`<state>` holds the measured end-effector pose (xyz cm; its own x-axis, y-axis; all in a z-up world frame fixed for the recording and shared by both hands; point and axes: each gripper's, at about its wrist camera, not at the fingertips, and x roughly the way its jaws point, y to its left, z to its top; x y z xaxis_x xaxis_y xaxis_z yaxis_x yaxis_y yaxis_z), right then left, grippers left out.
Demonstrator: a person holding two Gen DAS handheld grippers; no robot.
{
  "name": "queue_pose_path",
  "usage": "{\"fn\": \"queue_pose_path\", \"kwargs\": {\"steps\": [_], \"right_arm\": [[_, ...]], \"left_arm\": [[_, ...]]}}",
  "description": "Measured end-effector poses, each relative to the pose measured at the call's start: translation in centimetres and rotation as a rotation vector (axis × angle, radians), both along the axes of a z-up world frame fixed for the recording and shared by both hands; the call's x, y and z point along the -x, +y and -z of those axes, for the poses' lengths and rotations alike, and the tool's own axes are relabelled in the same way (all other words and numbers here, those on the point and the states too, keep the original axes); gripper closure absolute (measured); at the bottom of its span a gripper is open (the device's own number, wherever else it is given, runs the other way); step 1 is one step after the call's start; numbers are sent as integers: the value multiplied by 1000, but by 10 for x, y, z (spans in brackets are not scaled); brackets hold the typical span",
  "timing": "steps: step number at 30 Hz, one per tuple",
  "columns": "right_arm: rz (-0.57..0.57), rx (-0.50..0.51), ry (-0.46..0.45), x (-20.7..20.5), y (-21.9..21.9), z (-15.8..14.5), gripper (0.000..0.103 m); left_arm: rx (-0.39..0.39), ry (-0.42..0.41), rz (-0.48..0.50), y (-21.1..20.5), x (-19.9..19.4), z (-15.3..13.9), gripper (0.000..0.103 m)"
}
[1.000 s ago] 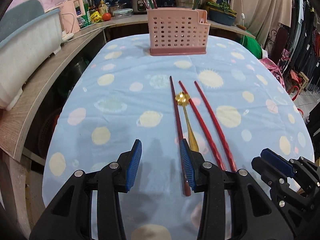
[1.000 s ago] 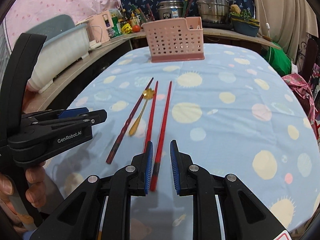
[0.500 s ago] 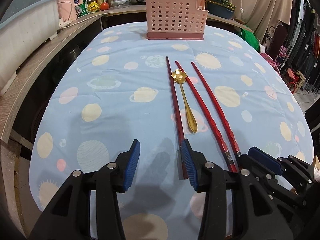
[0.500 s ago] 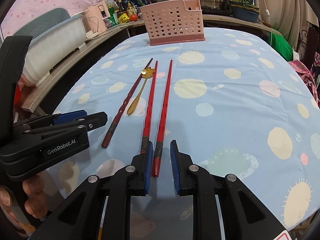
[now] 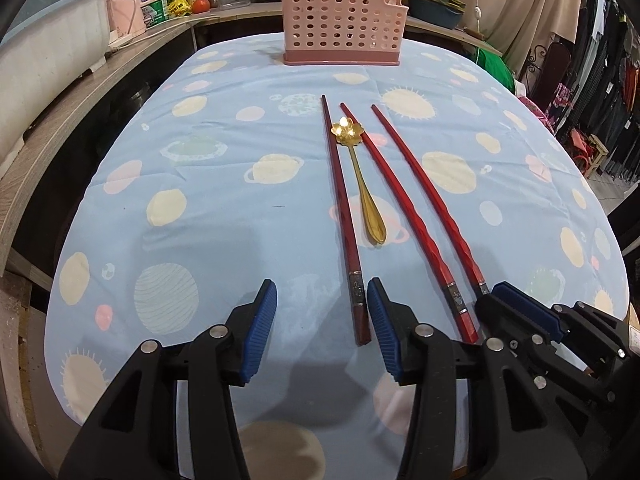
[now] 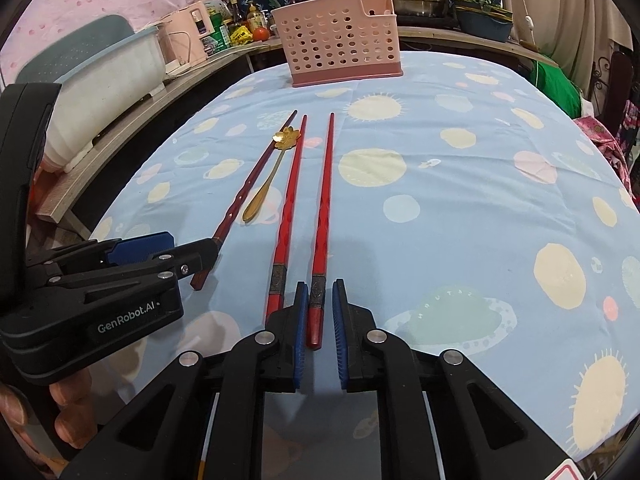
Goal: Organize utensils
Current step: 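Close the right gripper on a red chopstick while the left gripper grasps a dark red chopstick, then lift both chopsticks and carry them over the pink basket with both grippers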
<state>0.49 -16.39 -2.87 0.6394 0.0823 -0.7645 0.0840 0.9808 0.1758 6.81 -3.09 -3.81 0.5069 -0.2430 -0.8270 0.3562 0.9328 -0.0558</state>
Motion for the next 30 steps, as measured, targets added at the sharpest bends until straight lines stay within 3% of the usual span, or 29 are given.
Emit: {"fn": "queue_pose_path", "kwargs": {"steps": [15, 26, 30], "right_arm": [[8, 0, -3, 0, -1, 1, 96], [8, 1, -3, 1, -1, 1, 96], [8, 0, -4, 1, -1, 2, 96]], "left_arm": [[-37, -34, -7, -5, 1, 5, 60], [-45, -44, -28, 3, -3, 4, 91], [-36, -37, -34, 6, -6, 4, 94]]}}
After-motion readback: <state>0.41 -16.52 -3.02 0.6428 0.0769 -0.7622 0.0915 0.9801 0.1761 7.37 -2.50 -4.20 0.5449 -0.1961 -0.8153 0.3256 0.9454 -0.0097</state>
